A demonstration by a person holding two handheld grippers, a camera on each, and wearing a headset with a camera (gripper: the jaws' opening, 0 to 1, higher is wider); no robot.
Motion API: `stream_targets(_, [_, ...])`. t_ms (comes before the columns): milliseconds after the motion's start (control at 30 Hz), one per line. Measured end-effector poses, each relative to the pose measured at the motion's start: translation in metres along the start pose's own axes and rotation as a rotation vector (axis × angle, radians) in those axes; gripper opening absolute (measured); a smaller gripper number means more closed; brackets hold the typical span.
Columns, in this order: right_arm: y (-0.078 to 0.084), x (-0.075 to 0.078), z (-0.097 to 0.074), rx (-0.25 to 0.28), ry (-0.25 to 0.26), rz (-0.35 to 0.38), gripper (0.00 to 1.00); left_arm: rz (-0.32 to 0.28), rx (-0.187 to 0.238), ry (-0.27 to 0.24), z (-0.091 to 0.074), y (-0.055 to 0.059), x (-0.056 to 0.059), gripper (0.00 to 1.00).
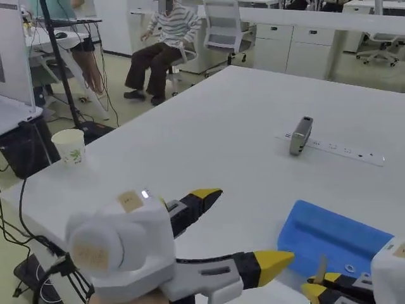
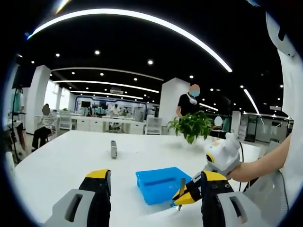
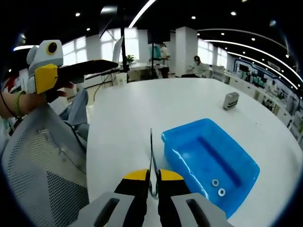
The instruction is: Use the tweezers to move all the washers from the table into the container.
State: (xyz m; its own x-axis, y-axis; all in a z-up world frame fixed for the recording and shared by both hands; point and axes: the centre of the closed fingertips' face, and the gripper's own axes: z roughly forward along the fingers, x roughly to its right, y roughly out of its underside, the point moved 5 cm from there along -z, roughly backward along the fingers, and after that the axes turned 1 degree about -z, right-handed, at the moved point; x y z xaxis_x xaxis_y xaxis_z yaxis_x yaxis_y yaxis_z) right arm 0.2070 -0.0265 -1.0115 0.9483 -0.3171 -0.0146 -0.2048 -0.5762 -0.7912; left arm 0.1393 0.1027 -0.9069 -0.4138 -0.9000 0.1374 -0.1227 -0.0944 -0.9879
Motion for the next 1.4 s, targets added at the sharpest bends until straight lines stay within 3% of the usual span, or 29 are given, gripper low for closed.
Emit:
stream_targets(67, [-0.001,0.0,0.002,-0.008,0.014,0.015,0.03,-0.032,0.006,0.026,0.0,0.0,0.001,0.79])
stream_targets(200, [-0.002,0.001,0.005,-0.008,0.06,0.06,0.03,-0.047,-0.032,0.087,0.003,0.005,0.009,0.79])
stream_targets(333, [-0.003,0.003,0.005,-0.003,0.099,0.111,0.03,-0.016,-0.069,0.129,0.005,0.011,0.017,0.78])
stream_targets(467, [-0.003,0.007,-0.002,0.013,0.158,0.15,0.03,0.033,-0.08,0.122,0.004,0.012,0.018,0.77])
stream_targets(533, [-0.01,0.008,-0.006,0.051,0.184,0.182,0.03,0.055,-0.073,0.112,0.002,0.011,0.016,0.76])
stream_targets(800, [-0.016,0.009,-0.028,0.107,0.212,0.256,0.03,0.047,-0.036,0.077,0.0,0.005,0.01,0.76])
stream_targets(1033, [-0.02,0.015,-0.043,0.138,0.218,0.278,0.03,0.058,-0.049,0.083,0.001,0.007,0.012,0.75])
stream_targets(1300, [-0.039,0.014,-0.044,0.182,0.225,0.257,0.03,0.081,-0.091,0.071,0.002,0.012,0.01,0.74])
stream_targets(1400, [-0.04,0.013,-0.044,0.143,0.245,0.182,0.03,0.091,-0.087,0.063,0.001,0.012,0.009,0.74])
